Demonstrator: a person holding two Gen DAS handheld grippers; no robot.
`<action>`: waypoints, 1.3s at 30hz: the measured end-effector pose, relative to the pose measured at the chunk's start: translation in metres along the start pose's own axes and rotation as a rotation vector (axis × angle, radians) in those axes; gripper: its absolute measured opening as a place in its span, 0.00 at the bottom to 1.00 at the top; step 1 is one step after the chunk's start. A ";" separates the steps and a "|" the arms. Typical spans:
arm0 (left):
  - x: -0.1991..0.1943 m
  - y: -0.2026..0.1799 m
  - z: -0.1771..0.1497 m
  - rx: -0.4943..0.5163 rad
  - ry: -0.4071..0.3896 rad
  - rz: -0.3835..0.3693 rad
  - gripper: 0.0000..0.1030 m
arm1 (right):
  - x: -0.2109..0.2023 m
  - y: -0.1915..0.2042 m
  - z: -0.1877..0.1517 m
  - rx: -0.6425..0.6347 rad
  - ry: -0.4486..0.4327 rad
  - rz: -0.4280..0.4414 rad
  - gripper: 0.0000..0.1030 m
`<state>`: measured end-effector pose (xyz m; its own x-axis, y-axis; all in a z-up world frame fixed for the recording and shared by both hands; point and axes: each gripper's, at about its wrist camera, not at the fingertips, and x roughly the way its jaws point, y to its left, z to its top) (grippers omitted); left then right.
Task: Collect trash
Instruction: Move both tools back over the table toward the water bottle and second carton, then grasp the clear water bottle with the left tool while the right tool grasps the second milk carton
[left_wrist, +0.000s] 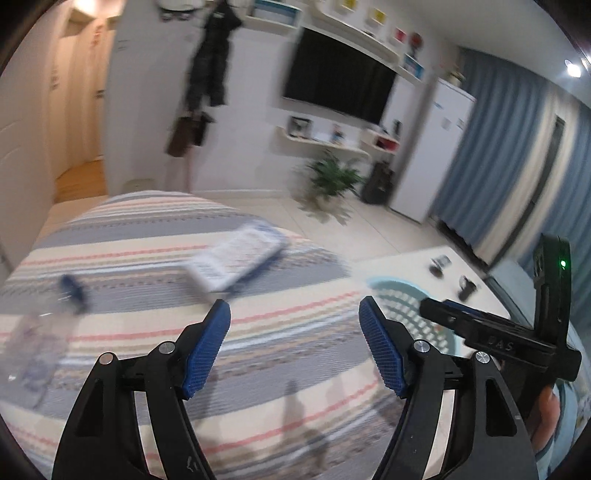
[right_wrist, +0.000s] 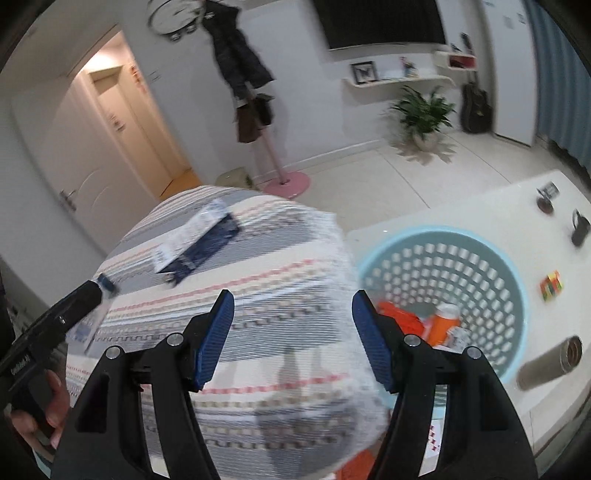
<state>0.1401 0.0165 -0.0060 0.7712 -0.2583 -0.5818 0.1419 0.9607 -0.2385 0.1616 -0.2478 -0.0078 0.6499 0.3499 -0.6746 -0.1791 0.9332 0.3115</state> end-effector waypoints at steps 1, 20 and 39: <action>-0.007 0.011 0.000 -0.016 -0.009 0.015 0.68 | 0.003 0.010 0.000 -0.011 0.003 0.006 0.62; -0.086 0.194 -0.033 -0.179 0.007 0.288 0.82 | 0.066 0.125 -0.038 -0.169 0.143 0.037 0.65; -0.056 0.179 -0.047 -0.095 0.100 0.255 0.68 | 0.087 0.125 -0.046 -0.158 0.200 0.047 0.65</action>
<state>0.0934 0.1986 -0.0527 0.7089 -0.0227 -0.7049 -0.1112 0.9834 -0.1434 0.1618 -0.0970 -0.0586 0.4817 0.3875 -0.7860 -0.3291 0.9113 0.2475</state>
